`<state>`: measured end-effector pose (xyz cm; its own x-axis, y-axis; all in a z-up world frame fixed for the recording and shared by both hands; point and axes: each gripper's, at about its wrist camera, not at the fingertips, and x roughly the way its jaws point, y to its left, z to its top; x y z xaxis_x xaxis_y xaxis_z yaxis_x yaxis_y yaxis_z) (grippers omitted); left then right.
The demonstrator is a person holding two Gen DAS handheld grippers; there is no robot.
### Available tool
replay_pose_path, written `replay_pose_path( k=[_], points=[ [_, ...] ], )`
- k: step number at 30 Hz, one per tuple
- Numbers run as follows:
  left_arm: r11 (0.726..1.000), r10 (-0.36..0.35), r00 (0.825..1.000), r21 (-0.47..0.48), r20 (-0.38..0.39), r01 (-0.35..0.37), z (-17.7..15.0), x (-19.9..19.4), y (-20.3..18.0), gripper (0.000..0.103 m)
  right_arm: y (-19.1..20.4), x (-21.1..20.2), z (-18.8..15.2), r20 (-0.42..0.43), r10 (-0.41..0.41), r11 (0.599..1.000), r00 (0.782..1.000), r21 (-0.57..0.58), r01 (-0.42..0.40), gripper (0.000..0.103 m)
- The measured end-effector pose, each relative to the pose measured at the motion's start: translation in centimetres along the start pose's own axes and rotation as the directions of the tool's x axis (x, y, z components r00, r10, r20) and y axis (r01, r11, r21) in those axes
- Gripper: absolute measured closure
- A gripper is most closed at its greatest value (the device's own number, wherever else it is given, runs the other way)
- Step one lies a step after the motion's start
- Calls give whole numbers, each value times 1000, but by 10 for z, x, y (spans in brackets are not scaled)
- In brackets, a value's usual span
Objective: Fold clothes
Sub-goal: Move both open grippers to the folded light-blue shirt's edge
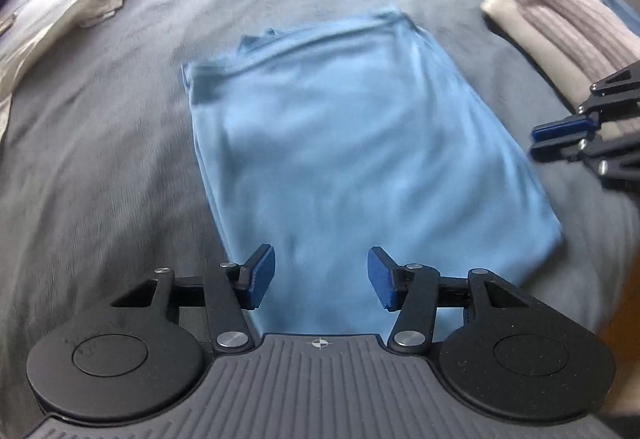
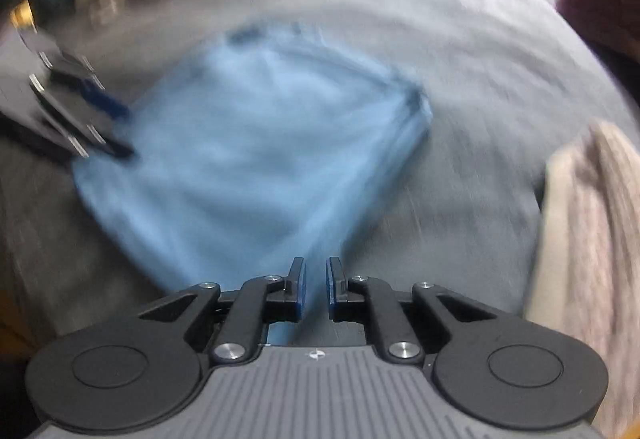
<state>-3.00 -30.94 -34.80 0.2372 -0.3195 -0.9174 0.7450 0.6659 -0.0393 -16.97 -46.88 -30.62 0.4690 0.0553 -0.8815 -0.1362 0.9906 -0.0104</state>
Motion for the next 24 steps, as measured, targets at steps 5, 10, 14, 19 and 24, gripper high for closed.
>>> replay_pose_path(
  k=[5, 10, 14, 19, 24],
  points=[
    [993, 81, 990, -74, -115, -90, 18, 31, 3, 50, 0, 49, 23, 0, 68, 998, 998, 12, -68, 93],
    [986, 87, 984, -131, -154, -108, 23, 33, 5, 49, -27, 38, 9, -72, -52, 998, 996, 24, 54, 94],
    [983, 99, 979, -138, -176, -124, 26, 36, 3, 49, -44, 18, 23, -6, -72, 994, 997, 78, 73, 91],
    [981, 117, 974, -130, -193, -144, 29, 38, 0, 49, -29, 44, 51, 64, 19, 998, 998, 67, -23, 91],
    [981, 118, 973, -129, -197, -145, 28, 39, 2, 48, -59, 68, 39, -15, -31, 988, 999, 150, 32, 96]
  ],
)
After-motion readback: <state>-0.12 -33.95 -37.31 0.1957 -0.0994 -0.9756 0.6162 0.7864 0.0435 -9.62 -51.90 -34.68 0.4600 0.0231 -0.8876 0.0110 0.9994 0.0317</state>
